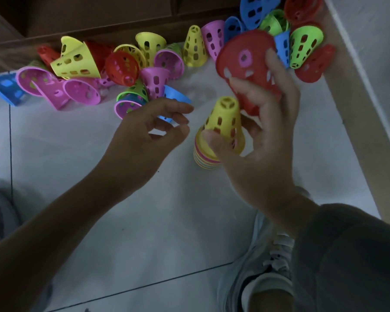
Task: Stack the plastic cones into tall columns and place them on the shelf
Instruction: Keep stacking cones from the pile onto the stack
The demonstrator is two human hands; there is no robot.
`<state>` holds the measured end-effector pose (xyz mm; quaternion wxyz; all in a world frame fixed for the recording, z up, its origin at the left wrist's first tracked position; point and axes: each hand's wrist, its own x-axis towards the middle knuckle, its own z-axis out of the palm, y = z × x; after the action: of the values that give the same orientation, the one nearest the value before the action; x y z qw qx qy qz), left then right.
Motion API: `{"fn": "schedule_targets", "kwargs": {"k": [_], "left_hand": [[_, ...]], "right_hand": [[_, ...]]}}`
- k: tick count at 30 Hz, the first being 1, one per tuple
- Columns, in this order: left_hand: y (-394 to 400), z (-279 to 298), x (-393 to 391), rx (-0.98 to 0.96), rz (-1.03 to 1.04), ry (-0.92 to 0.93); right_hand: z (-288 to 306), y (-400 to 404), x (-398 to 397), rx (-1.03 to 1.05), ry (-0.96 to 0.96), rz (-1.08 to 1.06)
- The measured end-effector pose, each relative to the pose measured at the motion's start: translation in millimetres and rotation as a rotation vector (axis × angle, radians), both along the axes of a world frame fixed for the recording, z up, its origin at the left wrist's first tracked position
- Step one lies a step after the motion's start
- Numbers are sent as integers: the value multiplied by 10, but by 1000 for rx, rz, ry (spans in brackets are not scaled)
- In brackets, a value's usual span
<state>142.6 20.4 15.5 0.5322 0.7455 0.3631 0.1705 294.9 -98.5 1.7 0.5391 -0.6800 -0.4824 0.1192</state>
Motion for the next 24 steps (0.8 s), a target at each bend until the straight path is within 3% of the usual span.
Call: {"fn": "schedule_targets", "kwargs": {"k": [11,24], "left_hand": [[-82,-8,29,6,-24,22],[-62,-9,103,55,-14,23]], "right_hand": [[-106,-72,-30,-112,12,14],[367,-225,185,2,19,-104]]}}
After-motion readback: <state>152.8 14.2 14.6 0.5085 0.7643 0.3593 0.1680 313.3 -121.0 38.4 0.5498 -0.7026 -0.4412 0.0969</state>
